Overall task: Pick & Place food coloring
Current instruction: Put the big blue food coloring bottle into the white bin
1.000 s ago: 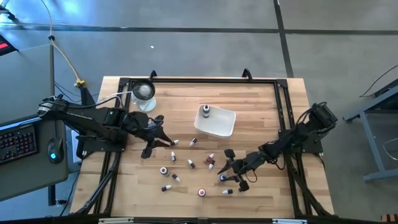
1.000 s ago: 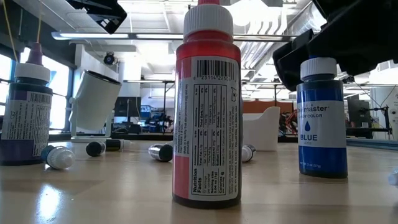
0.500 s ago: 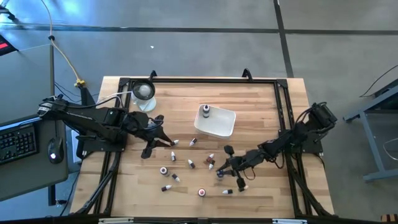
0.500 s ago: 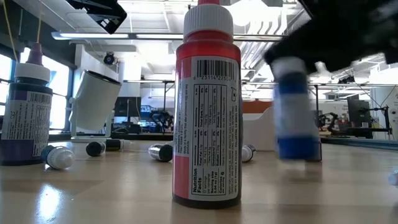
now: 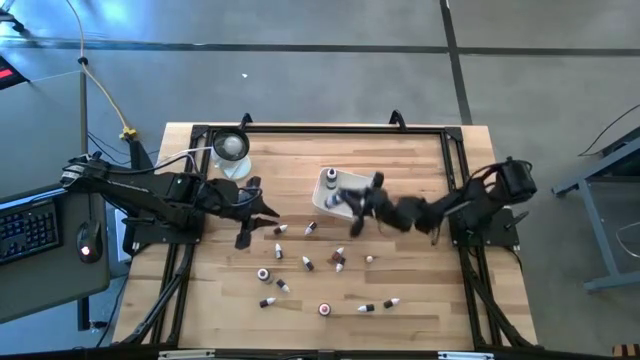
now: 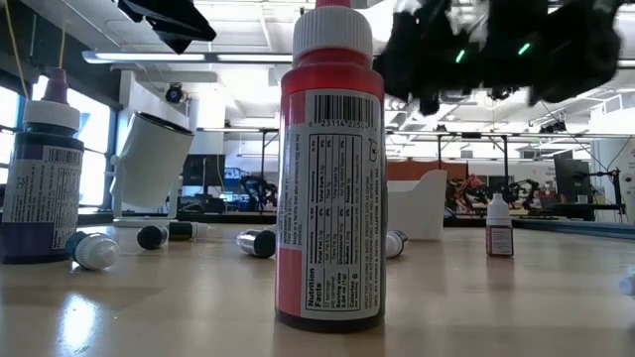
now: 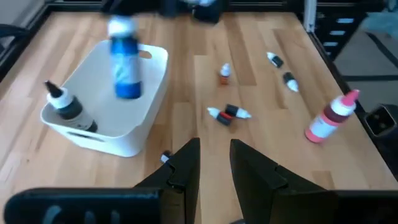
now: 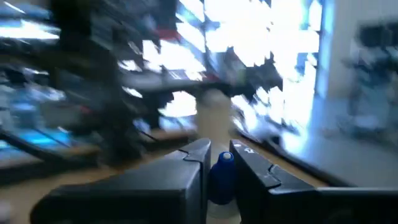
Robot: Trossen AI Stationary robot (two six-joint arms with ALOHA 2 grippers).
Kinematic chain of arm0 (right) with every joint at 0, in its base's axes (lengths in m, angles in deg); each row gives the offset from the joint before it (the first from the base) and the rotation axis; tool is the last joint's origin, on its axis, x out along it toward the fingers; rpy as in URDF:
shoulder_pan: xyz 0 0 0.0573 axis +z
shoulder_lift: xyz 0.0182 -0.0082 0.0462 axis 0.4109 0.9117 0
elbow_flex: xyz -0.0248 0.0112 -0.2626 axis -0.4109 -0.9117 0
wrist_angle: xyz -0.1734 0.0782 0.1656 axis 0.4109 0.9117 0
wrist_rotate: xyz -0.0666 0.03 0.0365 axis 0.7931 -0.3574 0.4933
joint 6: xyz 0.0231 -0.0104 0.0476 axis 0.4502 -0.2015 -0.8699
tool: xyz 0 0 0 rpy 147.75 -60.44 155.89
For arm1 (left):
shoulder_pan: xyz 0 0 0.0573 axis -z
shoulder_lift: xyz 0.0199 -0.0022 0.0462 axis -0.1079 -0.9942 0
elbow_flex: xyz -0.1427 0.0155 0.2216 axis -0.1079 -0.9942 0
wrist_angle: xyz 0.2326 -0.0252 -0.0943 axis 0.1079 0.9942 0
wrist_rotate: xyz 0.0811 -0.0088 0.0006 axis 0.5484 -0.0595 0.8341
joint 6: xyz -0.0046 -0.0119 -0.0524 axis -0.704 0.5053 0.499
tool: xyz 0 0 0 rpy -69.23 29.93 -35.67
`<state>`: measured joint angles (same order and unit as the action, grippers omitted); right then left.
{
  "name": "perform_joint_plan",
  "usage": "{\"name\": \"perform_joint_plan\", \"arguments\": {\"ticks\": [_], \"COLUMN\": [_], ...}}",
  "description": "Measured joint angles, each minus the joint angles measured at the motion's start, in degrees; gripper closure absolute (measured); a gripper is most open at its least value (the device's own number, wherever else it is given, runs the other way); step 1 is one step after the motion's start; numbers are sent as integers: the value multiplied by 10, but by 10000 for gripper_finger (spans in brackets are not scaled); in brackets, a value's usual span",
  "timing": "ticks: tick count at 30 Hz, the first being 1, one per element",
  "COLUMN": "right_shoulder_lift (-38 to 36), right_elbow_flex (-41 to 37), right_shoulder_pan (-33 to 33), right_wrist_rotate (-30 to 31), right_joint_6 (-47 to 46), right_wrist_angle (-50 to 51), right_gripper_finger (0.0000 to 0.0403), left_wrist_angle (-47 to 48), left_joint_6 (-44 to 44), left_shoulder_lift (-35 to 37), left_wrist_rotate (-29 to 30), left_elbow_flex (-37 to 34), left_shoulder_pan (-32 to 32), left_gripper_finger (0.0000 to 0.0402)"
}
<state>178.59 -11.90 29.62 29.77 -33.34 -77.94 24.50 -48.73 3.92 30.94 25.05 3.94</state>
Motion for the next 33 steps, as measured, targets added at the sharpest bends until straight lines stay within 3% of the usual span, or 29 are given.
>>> {"name": "perform_joint_plan", "arguments": {"ticks": [4,8,21,24,28,33], "right_shoulder_lift": [1,1,0,0,0,0], "right_elbow_flex": [0,0,0,0,0,0], "right_shoulder_pan": [-75,-112,-145,-150,-163,-179], "right_wrist_rotate": [-41,-48,-48,-50,-92,-122], "right_joint_6": [-86,-91,-46,-28,-24,-31], "right_wrist_angle": [104,123,197,198,204,206], "right_gripper_finger": [365,364,364,345,329,352], "left_wrist_angle": [1,2,2,2,2,2], "left_joint_6": [7,7,7,7,7,7], "left_shoulder_lift": [0,0,0,0,0,0], "left_wrist_rotate": [4,4,4,4,4,4], "left_elbow_flex": [0,0,0,0,0,0], "left_shoulder_pan": [0,0,0,0,0,0], "left_gripper_finger": [314,314,314,314,314,314]}}
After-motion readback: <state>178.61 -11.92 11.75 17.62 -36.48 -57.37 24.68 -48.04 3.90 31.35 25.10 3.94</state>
